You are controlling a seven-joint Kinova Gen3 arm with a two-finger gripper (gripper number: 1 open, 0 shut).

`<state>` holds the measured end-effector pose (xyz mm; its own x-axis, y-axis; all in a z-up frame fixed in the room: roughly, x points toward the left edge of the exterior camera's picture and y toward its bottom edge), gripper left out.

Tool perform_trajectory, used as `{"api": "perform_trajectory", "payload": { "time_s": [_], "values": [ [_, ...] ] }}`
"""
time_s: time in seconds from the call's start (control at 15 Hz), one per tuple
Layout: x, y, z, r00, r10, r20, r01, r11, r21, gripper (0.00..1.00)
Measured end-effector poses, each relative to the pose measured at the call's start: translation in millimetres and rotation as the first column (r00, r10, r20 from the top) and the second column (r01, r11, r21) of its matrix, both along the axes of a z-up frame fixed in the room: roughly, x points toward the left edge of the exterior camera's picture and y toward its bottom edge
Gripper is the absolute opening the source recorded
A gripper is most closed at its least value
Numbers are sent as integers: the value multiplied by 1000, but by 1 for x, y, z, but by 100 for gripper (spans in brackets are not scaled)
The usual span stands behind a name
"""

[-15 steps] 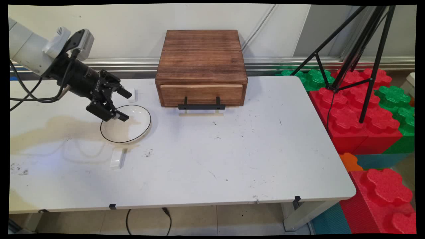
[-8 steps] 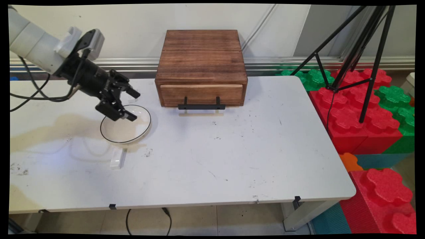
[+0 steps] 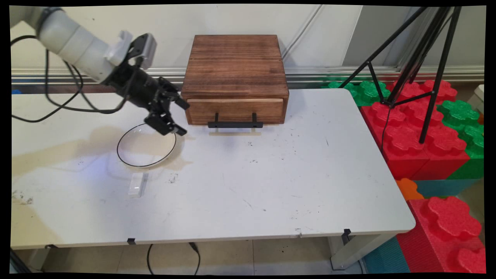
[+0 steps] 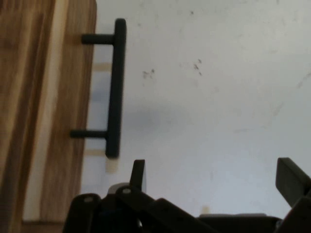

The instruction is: Open the drawer

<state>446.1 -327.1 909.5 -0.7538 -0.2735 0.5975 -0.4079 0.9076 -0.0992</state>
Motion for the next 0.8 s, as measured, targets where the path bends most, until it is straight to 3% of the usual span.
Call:
{"api": "perform_trajectory", "payload": {
  "time_s": [0.33,0.8],
  "values": [
    [-29,-37,-14,999,-31,40,32,999,-23,100],
    [-65,-77,-41,994,-55,90,56,998,-9,100]
  ]
}}
